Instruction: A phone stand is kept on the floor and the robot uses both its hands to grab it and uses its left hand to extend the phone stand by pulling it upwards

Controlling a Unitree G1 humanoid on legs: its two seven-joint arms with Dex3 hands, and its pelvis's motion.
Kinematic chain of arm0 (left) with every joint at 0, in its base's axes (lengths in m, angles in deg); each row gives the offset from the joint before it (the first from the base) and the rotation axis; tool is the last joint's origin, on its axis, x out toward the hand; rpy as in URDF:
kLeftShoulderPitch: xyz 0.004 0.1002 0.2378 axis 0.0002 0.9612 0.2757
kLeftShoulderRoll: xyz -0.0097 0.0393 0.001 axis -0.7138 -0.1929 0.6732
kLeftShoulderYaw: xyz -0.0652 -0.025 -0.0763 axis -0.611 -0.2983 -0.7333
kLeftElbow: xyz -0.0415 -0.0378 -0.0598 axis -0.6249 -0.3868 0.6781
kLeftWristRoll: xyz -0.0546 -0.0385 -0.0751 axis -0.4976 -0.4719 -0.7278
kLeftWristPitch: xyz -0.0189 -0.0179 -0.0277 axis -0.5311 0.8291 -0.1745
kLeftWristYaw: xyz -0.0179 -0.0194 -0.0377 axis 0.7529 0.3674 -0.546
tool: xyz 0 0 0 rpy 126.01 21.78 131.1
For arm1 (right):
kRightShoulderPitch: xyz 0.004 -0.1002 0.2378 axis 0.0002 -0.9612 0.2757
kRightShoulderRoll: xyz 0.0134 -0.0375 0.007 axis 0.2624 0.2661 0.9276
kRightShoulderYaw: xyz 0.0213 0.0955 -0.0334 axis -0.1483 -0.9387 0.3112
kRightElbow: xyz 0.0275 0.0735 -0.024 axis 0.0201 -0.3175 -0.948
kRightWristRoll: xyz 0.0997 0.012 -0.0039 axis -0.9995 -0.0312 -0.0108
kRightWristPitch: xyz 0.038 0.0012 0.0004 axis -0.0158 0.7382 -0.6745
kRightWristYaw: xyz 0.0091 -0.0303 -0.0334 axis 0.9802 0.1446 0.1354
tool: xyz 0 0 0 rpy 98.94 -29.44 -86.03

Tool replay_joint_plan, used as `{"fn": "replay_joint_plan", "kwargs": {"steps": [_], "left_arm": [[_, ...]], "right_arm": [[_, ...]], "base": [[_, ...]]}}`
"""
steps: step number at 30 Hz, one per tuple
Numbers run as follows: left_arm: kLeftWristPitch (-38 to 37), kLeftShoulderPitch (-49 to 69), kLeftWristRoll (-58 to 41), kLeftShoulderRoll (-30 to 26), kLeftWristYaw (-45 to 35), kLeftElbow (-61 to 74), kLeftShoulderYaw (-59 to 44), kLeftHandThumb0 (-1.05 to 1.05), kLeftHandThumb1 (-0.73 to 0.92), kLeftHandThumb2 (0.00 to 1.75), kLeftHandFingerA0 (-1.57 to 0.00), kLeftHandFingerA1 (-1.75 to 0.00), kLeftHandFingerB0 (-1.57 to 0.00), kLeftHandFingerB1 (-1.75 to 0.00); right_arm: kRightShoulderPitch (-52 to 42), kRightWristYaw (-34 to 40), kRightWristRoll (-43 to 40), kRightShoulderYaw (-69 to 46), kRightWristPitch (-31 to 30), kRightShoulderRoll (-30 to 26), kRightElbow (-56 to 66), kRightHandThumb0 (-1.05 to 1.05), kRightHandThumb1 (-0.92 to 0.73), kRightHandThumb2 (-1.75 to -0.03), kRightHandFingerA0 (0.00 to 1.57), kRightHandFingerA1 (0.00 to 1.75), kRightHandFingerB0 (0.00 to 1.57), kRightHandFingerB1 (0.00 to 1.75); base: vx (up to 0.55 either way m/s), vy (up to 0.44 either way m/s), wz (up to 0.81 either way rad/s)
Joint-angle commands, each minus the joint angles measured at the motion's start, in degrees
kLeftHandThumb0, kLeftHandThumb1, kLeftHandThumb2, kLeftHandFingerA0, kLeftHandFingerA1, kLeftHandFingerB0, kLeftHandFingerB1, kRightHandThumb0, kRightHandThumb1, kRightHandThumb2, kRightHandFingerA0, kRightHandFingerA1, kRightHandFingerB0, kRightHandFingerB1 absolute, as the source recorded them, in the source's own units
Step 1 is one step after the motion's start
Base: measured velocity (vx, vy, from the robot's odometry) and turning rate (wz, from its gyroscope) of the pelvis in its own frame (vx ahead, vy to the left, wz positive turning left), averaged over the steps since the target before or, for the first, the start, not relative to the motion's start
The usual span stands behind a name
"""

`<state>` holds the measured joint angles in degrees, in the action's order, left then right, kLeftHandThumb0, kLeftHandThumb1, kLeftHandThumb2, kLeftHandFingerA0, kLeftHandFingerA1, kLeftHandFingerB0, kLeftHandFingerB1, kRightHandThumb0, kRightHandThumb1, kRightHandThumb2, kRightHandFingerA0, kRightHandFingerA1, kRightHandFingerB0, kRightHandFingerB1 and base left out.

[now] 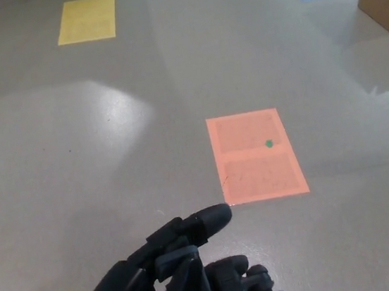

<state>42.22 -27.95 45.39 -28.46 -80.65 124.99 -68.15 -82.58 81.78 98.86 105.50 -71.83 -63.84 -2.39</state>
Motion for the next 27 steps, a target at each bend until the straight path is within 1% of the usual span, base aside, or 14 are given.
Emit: {"fn": "replay_joint_plan", "kwargs": {"steps": [1,3,4,5,6,11,12,14,16,17,18,20,23,27], "left_arm": [[-2.22,1.13,0.39,0.78,-1.68,1.72,0.80,-0.89,0.66,0.80,-0.23,-0.42,-0.26,-0.36],[-2.32,1.45,0.49,1.34,-1.58,1.88,0.91,-0.89,0.66,0.80,-0.23,-0.42,-0.26,-0.36],[-2.58,2.02,0.57,3.36,0.31,2.42,1.80,-0.78,0.72,0.63,-0.32,-0.35,-0.36,-0.32],[-2.65,2.29,0.68,4.32,1.07,2.66,2.16,-0.78,0.72,0.63,-0.32,-0.35,-0.36,-0.32],[-3.10,2.31,1.31,5.16,1.21,2.81,3.03,-0.74,0.69,0.62,-0.34,-0.36,-0.39,-0.33],[-2.95,3.12,1.99,9.12,4.04,3.38,5.33,-0.54,0.54,0.57,-0.60,-0.49,-0.76,-0.47],[-3.42,3.16,3.78,9.72,5.06,3.57,6.06,-0.37,0.50,0.55,-0.87,-1.27,-0.75,-1.66],[-4.68,3.30,5.07,10.19,4.57,3.19,6.54,-0.28,0.55,0.56,-0.91,-1.65,-0.82,-1.75],[-5.42,3.46,5.35,10.21,3.97,2.84,6.62,-0.26,0.57,0.56,-0.96,-1.75,-0.84,-1.75],[-5.70,3.15,5.13,9.54,2.75,2.41,6.07,-0.24,0.59,0.57,-0.97,-1.75,-0.79,-1.75],[-3.21,2.80,2.03,8.85,2.50,2.91,4.84,-0.20,0.46,0.83,-1.26,-1.44,-1.05,-1.35],[-2.07,2.46,0.47,8.13,1.93,3.11,4.04,-0.20,0.46,0.82,-1.28,-1.46,-1.04,-1.36],[-2.19,1.51,1.29,5.24,-0.39,3.45,3.55,-0.22,0.41,0.83,-1.31,-1.45,-1.07,-1.35],[-2.48,1.05,1.79,3.15,-0.87,4.52,3.72,-0.22,0.42,0.82,-1.31,-1.46,-1.06,-1.36]], "right_arm": [[4.65,4.10,-2.44,-1.41,2.95,3.56,-6.32,-0.60,-0.77,-0.63,0.00,0.70,0.00,0.35],[5.36,4.86,-3.27,-2.00,4.45,4.48,-8.23,-0.60,-0.77,-0.63,0.00,0.70,0.00,0.35],[6.61,3.73,-5.93,-2.88,6.05,6.09,-11.09,-0.34,-0.68,-1.20,0.06,0.60,0.02,0.57],[7.23,3.29,-7.06,-3.33,6.95,6.83,-12.57,-0.34,-0.68,-1.20,0.06,0.60,0.02,0.57],[8.72,5.42,-2.63,-1.34,7.04,5.97,-13.09,-0.51,-0.87,-0.72,0.34,1.32,0.30,1.04],[8.77,8.77,-6.35,-3.23,9.56,10.92,-16.88,-0.58,-0.92,-0.71,0.50,1.34,0.42,1.05],[8.15,11.61,-5.44,-3.52,8.85,11.96,-17.34,-0.55,-0.92,-0.74,0.37,1.48,0.28,1.12],[6.95,13.87,-7.54,-4.95,11.98,13.90,-18.82,-0.52,-0.92,-0.70,0.39,1.47,0.31,1.11],[6.99,14.94,-6.63,-4.70,12.17,13.69,-19.14,-0.48,-0.92,-0.71,0.33,1.43,0.27,1.10],[7.57,15.36,-8.52,-5.65,16.79,14.11,-20.99,-0.43,-0.91,-0.68,0.53,1.55,0.40,1.20],[9.24,21.07,-2.08,-3.79,15.14,12.15,-20.58,-0.41,-0.91,-0.67,0.74,1.75,0.50,1.52],[9.29,21.90,-4.19,-5.29,17.68,13.20,-21.30,-0.42,-0.88,-0.69,0.86,1.75,0.64,1.63],[8.06,17.78,-12.08,-8.89,20.62,15.67,-21.42,-0.45,-0.71,-0.93,1.35,1.75,1.29,1.75],[7.56,14.75,-16.42,-11.38,21.34,16.93,-22.64,-0.48,-0.83,-0.65,1.16,1.75,1.09,1.75]], "base": [[0.00,0.000,0.00],[0.00,0.000,0.00],[0.00,0.000,0.00],[0.00,0.000,0.00],[0.00,0.000,0.00],[0.00,0.000,0.00],[0.00,0.000,0.00],[0.00,0.000,0.00],[0.00,0.000,0.00],[0.00,0.000,0.00],[0.00,0.000,0.00],[0.00,0.000,0.00],[0.00,0.000,0.00],[0.00,0.000,0.00]]}}
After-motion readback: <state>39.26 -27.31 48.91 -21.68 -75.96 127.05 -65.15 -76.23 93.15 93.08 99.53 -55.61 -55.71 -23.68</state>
